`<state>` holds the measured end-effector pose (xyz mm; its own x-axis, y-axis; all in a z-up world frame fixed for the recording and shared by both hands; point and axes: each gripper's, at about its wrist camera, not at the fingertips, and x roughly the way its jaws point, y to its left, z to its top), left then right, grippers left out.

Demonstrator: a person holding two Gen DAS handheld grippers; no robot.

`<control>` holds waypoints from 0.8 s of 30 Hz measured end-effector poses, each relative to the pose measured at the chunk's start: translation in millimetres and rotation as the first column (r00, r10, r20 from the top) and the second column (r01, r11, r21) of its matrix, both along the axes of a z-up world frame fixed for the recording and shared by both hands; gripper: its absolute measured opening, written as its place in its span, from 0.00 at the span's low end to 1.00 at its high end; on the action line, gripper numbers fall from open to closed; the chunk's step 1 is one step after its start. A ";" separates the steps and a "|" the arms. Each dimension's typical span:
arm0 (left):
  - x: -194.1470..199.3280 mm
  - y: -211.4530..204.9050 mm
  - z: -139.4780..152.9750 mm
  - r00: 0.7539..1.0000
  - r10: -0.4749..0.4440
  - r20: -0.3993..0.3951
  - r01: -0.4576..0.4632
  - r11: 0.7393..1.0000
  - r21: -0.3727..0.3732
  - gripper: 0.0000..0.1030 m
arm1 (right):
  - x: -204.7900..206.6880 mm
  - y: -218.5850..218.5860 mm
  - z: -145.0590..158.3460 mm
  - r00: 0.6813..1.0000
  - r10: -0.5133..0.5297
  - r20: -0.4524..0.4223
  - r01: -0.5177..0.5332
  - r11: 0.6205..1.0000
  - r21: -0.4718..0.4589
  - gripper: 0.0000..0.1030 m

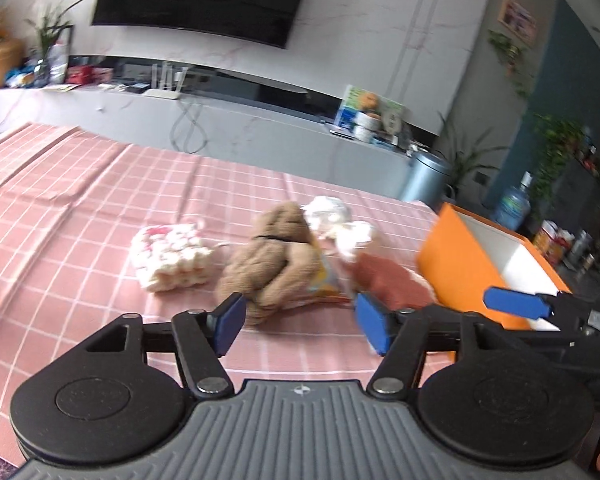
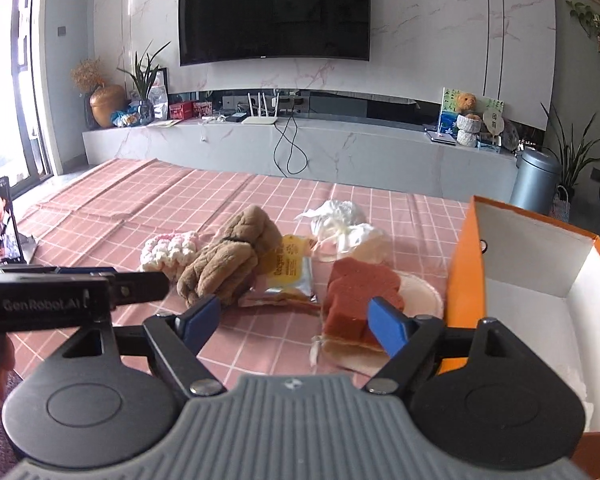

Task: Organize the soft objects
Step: 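Move both tools back over the plush bear and crocheted piece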

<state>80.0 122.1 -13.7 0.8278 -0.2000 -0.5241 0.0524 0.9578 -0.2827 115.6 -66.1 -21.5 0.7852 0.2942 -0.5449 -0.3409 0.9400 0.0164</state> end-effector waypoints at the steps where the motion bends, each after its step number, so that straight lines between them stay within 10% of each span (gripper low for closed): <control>1: 0.7 3.5 -2.0 1.000 0.012 0.001 -0.012 1.000 0.005 0.77 | 2.5 3.7 -3.6 1.000 0.005 -0.004 -0.005 1.000 -0.009 0.78; 24: 74.6 72.1 -33.5 0.978 0.181 -0.101 -0.181 0.983 0.011 0.78 | 104.4 71.9 -27.9 0.996 0.045 -0.081 -0.043 0.999 0.030 0.77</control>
<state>154.6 194.2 -47.2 0.7927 -0.0506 -0.6075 -0.1509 0.9492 -0.2760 220.0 5.8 -49.4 0.7245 0.3438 -0.5975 -0.3786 0.9228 0.0719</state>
